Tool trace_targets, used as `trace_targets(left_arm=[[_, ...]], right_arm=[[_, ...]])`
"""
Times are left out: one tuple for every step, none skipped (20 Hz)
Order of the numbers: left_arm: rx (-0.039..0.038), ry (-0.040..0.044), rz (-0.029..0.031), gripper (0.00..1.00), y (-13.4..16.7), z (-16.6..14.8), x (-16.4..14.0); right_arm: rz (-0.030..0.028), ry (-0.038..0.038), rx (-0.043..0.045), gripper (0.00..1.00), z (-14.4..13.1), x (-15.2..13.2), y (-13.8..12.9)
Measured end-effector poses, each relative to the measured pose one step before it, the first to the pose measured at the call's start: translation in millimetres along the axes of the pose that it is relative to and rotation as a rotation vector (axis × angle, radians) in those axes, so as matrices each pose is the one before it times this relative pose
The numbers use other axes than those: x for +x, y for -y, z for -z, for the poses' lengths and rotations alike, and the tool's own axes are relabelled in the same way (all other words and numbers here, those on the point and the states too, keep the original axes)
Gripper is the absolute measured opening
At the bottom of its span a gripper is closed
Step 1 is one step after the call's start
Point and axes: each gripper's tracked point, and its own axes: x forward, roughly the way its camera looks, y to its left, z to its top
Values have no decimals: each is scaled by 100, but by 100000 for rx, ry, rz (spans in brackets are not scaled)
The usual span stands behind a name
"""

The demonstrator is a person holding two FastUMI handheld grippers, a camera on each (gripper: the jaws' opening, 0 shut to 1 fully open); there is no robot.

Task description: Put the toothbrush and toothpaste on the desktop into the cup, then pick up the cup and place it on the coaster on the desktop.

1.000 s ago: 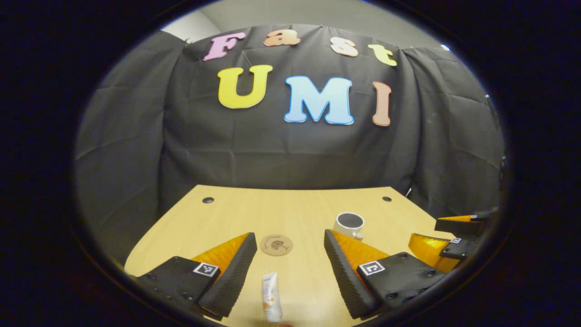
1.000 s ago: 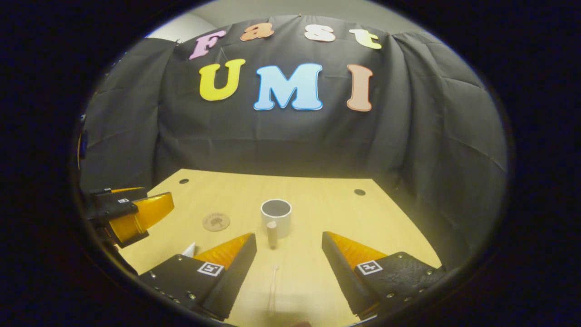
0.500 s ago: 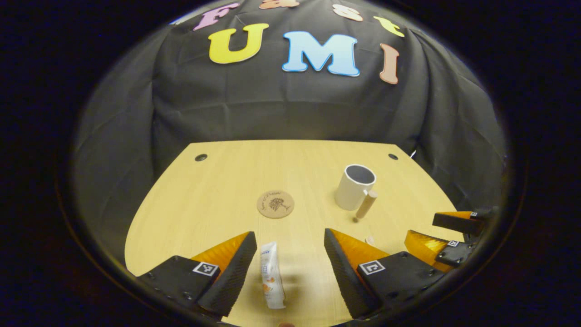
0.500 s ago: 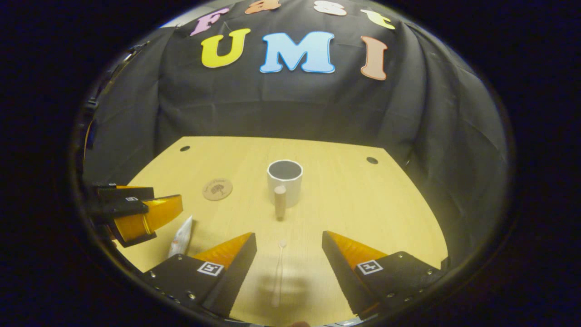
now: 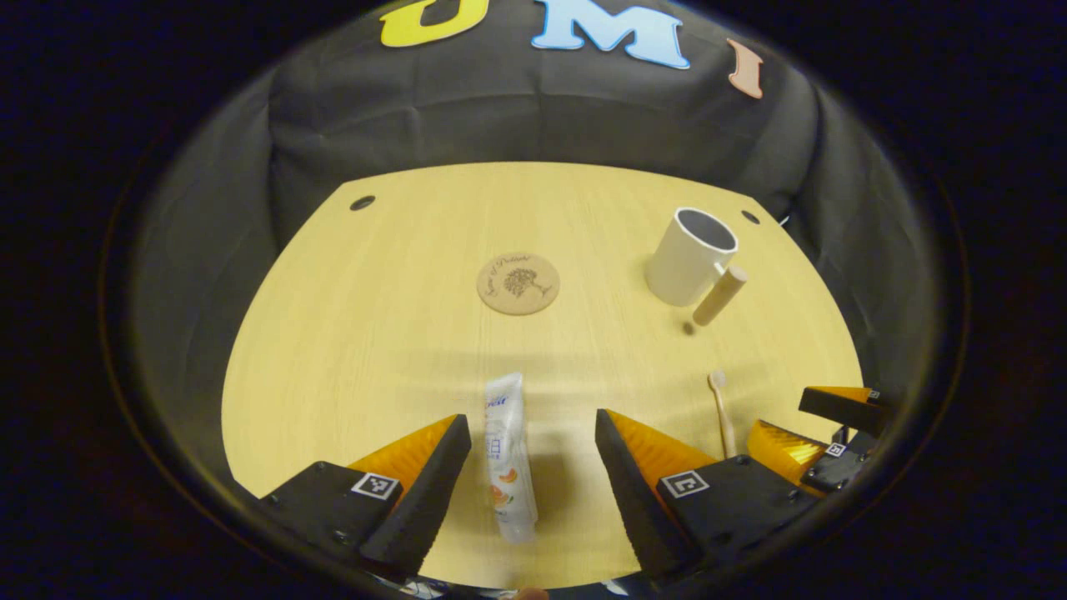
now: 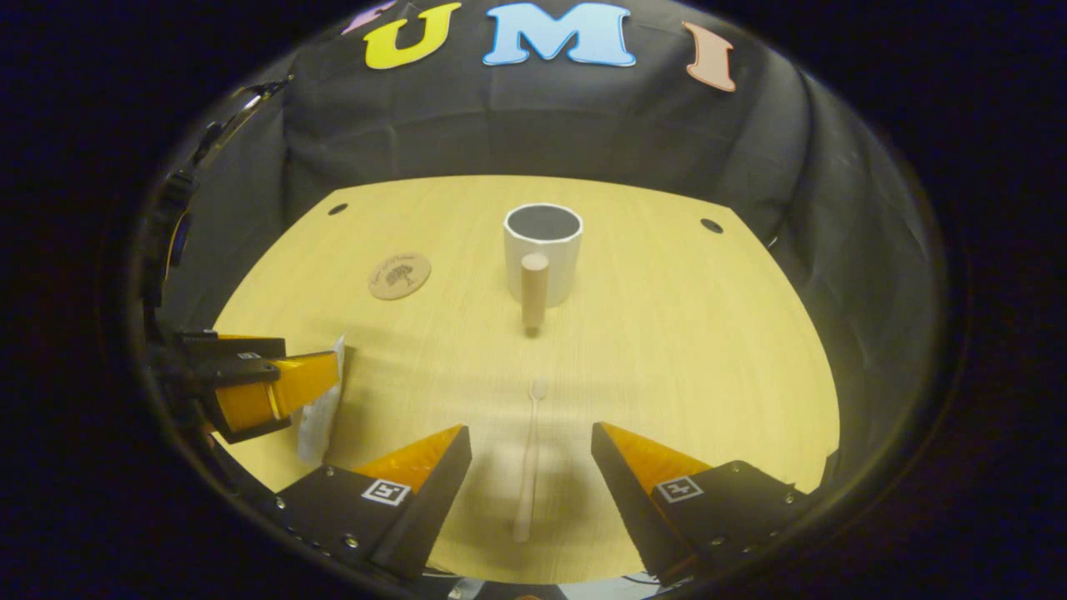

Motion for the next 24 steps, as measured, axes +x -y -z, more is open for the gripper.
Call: trace_targets(left_arm=[[-255,-2804,-249,98,-151,523,668],[-443,-2638,-707,98,-269,412,552],[-183,-2313,-423,98,-180,235,409],[-94,-1806,-383,100,-317,433,496],[207,-1731,-171,100,-286,135,308],[660,-2119,-391,98,-125,182,259],[636,-1740,-447,98,-201,232,438],[871,-1989,74,100,42,371,550],[652,-1756,-6,98,-81,205,414],[627,-1457,164,98,-30,200,371],[259,-1358,286,100,31,136,310],[-124,-1145,207,98,94,195,339],[-178,-1046,338,98,108,163,282],[-136,-965,368,98,154,276,308],[-170,-1054,237,98,38,219,282],[344,-865,-1070,100,-141,236,160],[965,722,-109,99,-76,-203,-10],[232,-168,-235,98,87,-7,16],[-78,85,-148,97,62,-90,-4],[-52,-15,-206,98,7,69,-52],[21,389,99,96,119,-23,-27],[-430,197,15,90,44,17,61],[-362,258,-230,84,49,-92,27],[-680,286,-214,75,-2,48,0]], right_arm=[[-15,-3483,-129,92,361,212,10],[-105,-2650,359,93,395,546,-97],[-649,-2208,288,93,283,381,-111],[-19,-2865,250,93,537,465,95],[-227,-2822,121,93,344,374,2],[-451,-2676,560,93,444,240,-82],[-697,-2507,738,93,233,274,-21],[-694,-2260,779,93,362,437,-39],[-738,-2805,573,93,346,391,-42],[-436,-2249,180,94,307,470,-79],[41,-1898,-398,93,87,252,3],[456,-1573,-409,90,119,507,-106],[-133,-1529,54,86,47,308,-50],[-488,-1696,-12,83,143,224,-162],[-200,-1215,185,83,-12,260,-65],[-624,-934,326,80,138,97,-126],[-622,-1025,71,78,27,30,-97],[1419,-361,-194,77,25,204,240],[-16,-218,-503,74,-152,26,29],[-15,-692,-111,72,52,-22,43],[1116,-297,12,72,-40,-40,239],[-88,-599,1169,61,-31,133,25],[-258,-998,-319,56,76,-80,62],[772,265,-179,56,-43,-64,329]])
